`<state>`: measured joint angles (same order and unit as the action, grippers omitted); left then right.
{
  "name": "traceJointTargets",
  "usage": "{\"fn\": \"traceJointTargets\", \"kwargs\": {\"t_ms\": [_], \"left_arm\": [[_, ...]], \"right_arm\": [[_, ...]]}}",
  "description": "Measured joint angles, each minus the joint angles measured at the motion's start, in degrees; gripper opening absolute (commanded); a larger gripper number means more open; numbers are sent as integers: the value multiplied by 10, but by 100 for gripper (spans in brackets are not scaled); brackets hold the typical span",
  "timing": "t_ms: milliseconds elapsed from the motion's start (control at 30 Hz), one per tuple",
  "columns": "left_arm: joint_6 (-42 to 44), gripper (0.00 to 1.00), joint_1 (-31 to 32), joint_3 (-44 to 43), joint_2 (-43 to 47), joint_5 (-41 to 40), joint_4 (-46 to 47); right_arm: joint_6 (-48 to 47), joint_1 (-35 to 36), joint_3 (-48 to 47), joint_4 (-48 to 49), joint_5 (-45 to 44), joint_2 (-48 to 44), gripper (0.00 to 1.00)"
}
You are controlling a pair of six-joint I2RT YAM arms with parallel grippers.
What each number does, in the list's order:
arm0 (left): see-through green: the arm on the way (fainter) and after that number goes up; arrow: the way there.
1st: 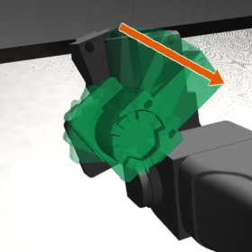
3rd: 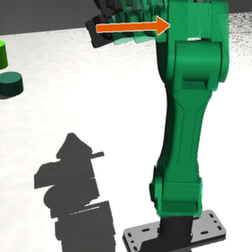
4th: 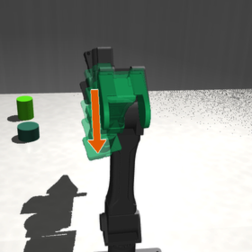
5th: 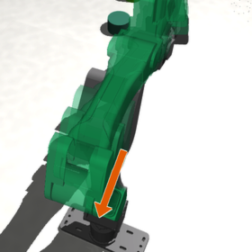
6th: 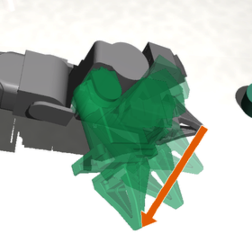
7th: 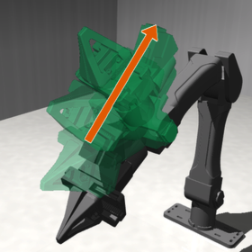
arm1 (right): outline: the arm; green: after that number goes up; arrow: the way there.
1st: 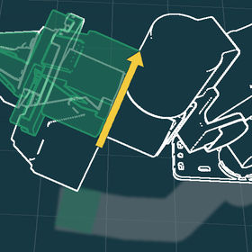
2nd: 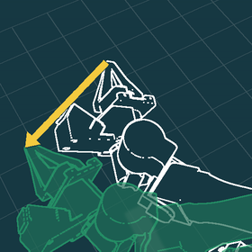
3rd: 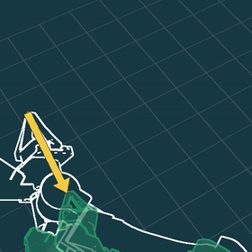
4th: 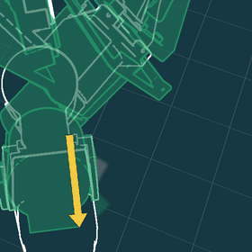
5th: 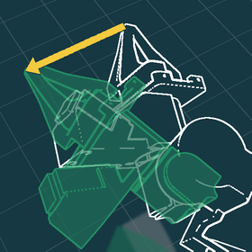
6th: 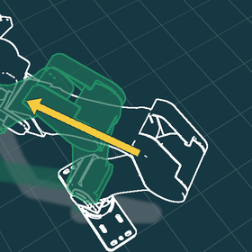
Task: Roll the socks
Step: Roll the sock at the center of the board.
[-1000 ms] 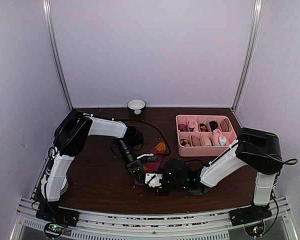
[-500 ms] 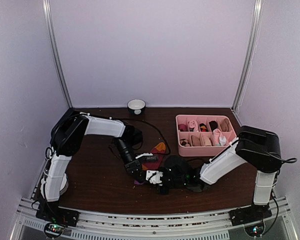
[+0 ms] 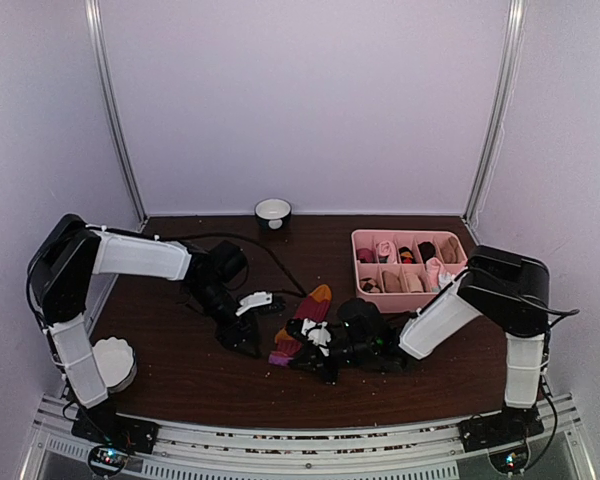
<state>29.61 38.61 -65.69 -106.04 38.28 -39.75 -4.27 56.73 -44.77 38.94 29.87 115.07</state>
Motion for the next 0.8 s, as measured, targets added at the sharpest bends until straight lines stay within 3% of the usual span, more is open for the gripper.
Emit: {"fn": "traceJointTargets", "kwargs": {"t_ms": [133, 433, 667, 800], "left_arm": [[5, 53, 37, 17, 4, -15, 51], [16, 47, 50, 7, -2, -75, 118], [27, 53, 54, 1, -4, -82, 138], [24, 54, 82, 53, 26, -70, 173]], "right_arm": [[53, -22, 2, 35, 54, 19, 0], [111, -49, 1, 88, 143, 50, 0], [115, -54, -3, 83, 164, 53, 0], [165, -60, 1, 84, 163, 55, 0]]}}
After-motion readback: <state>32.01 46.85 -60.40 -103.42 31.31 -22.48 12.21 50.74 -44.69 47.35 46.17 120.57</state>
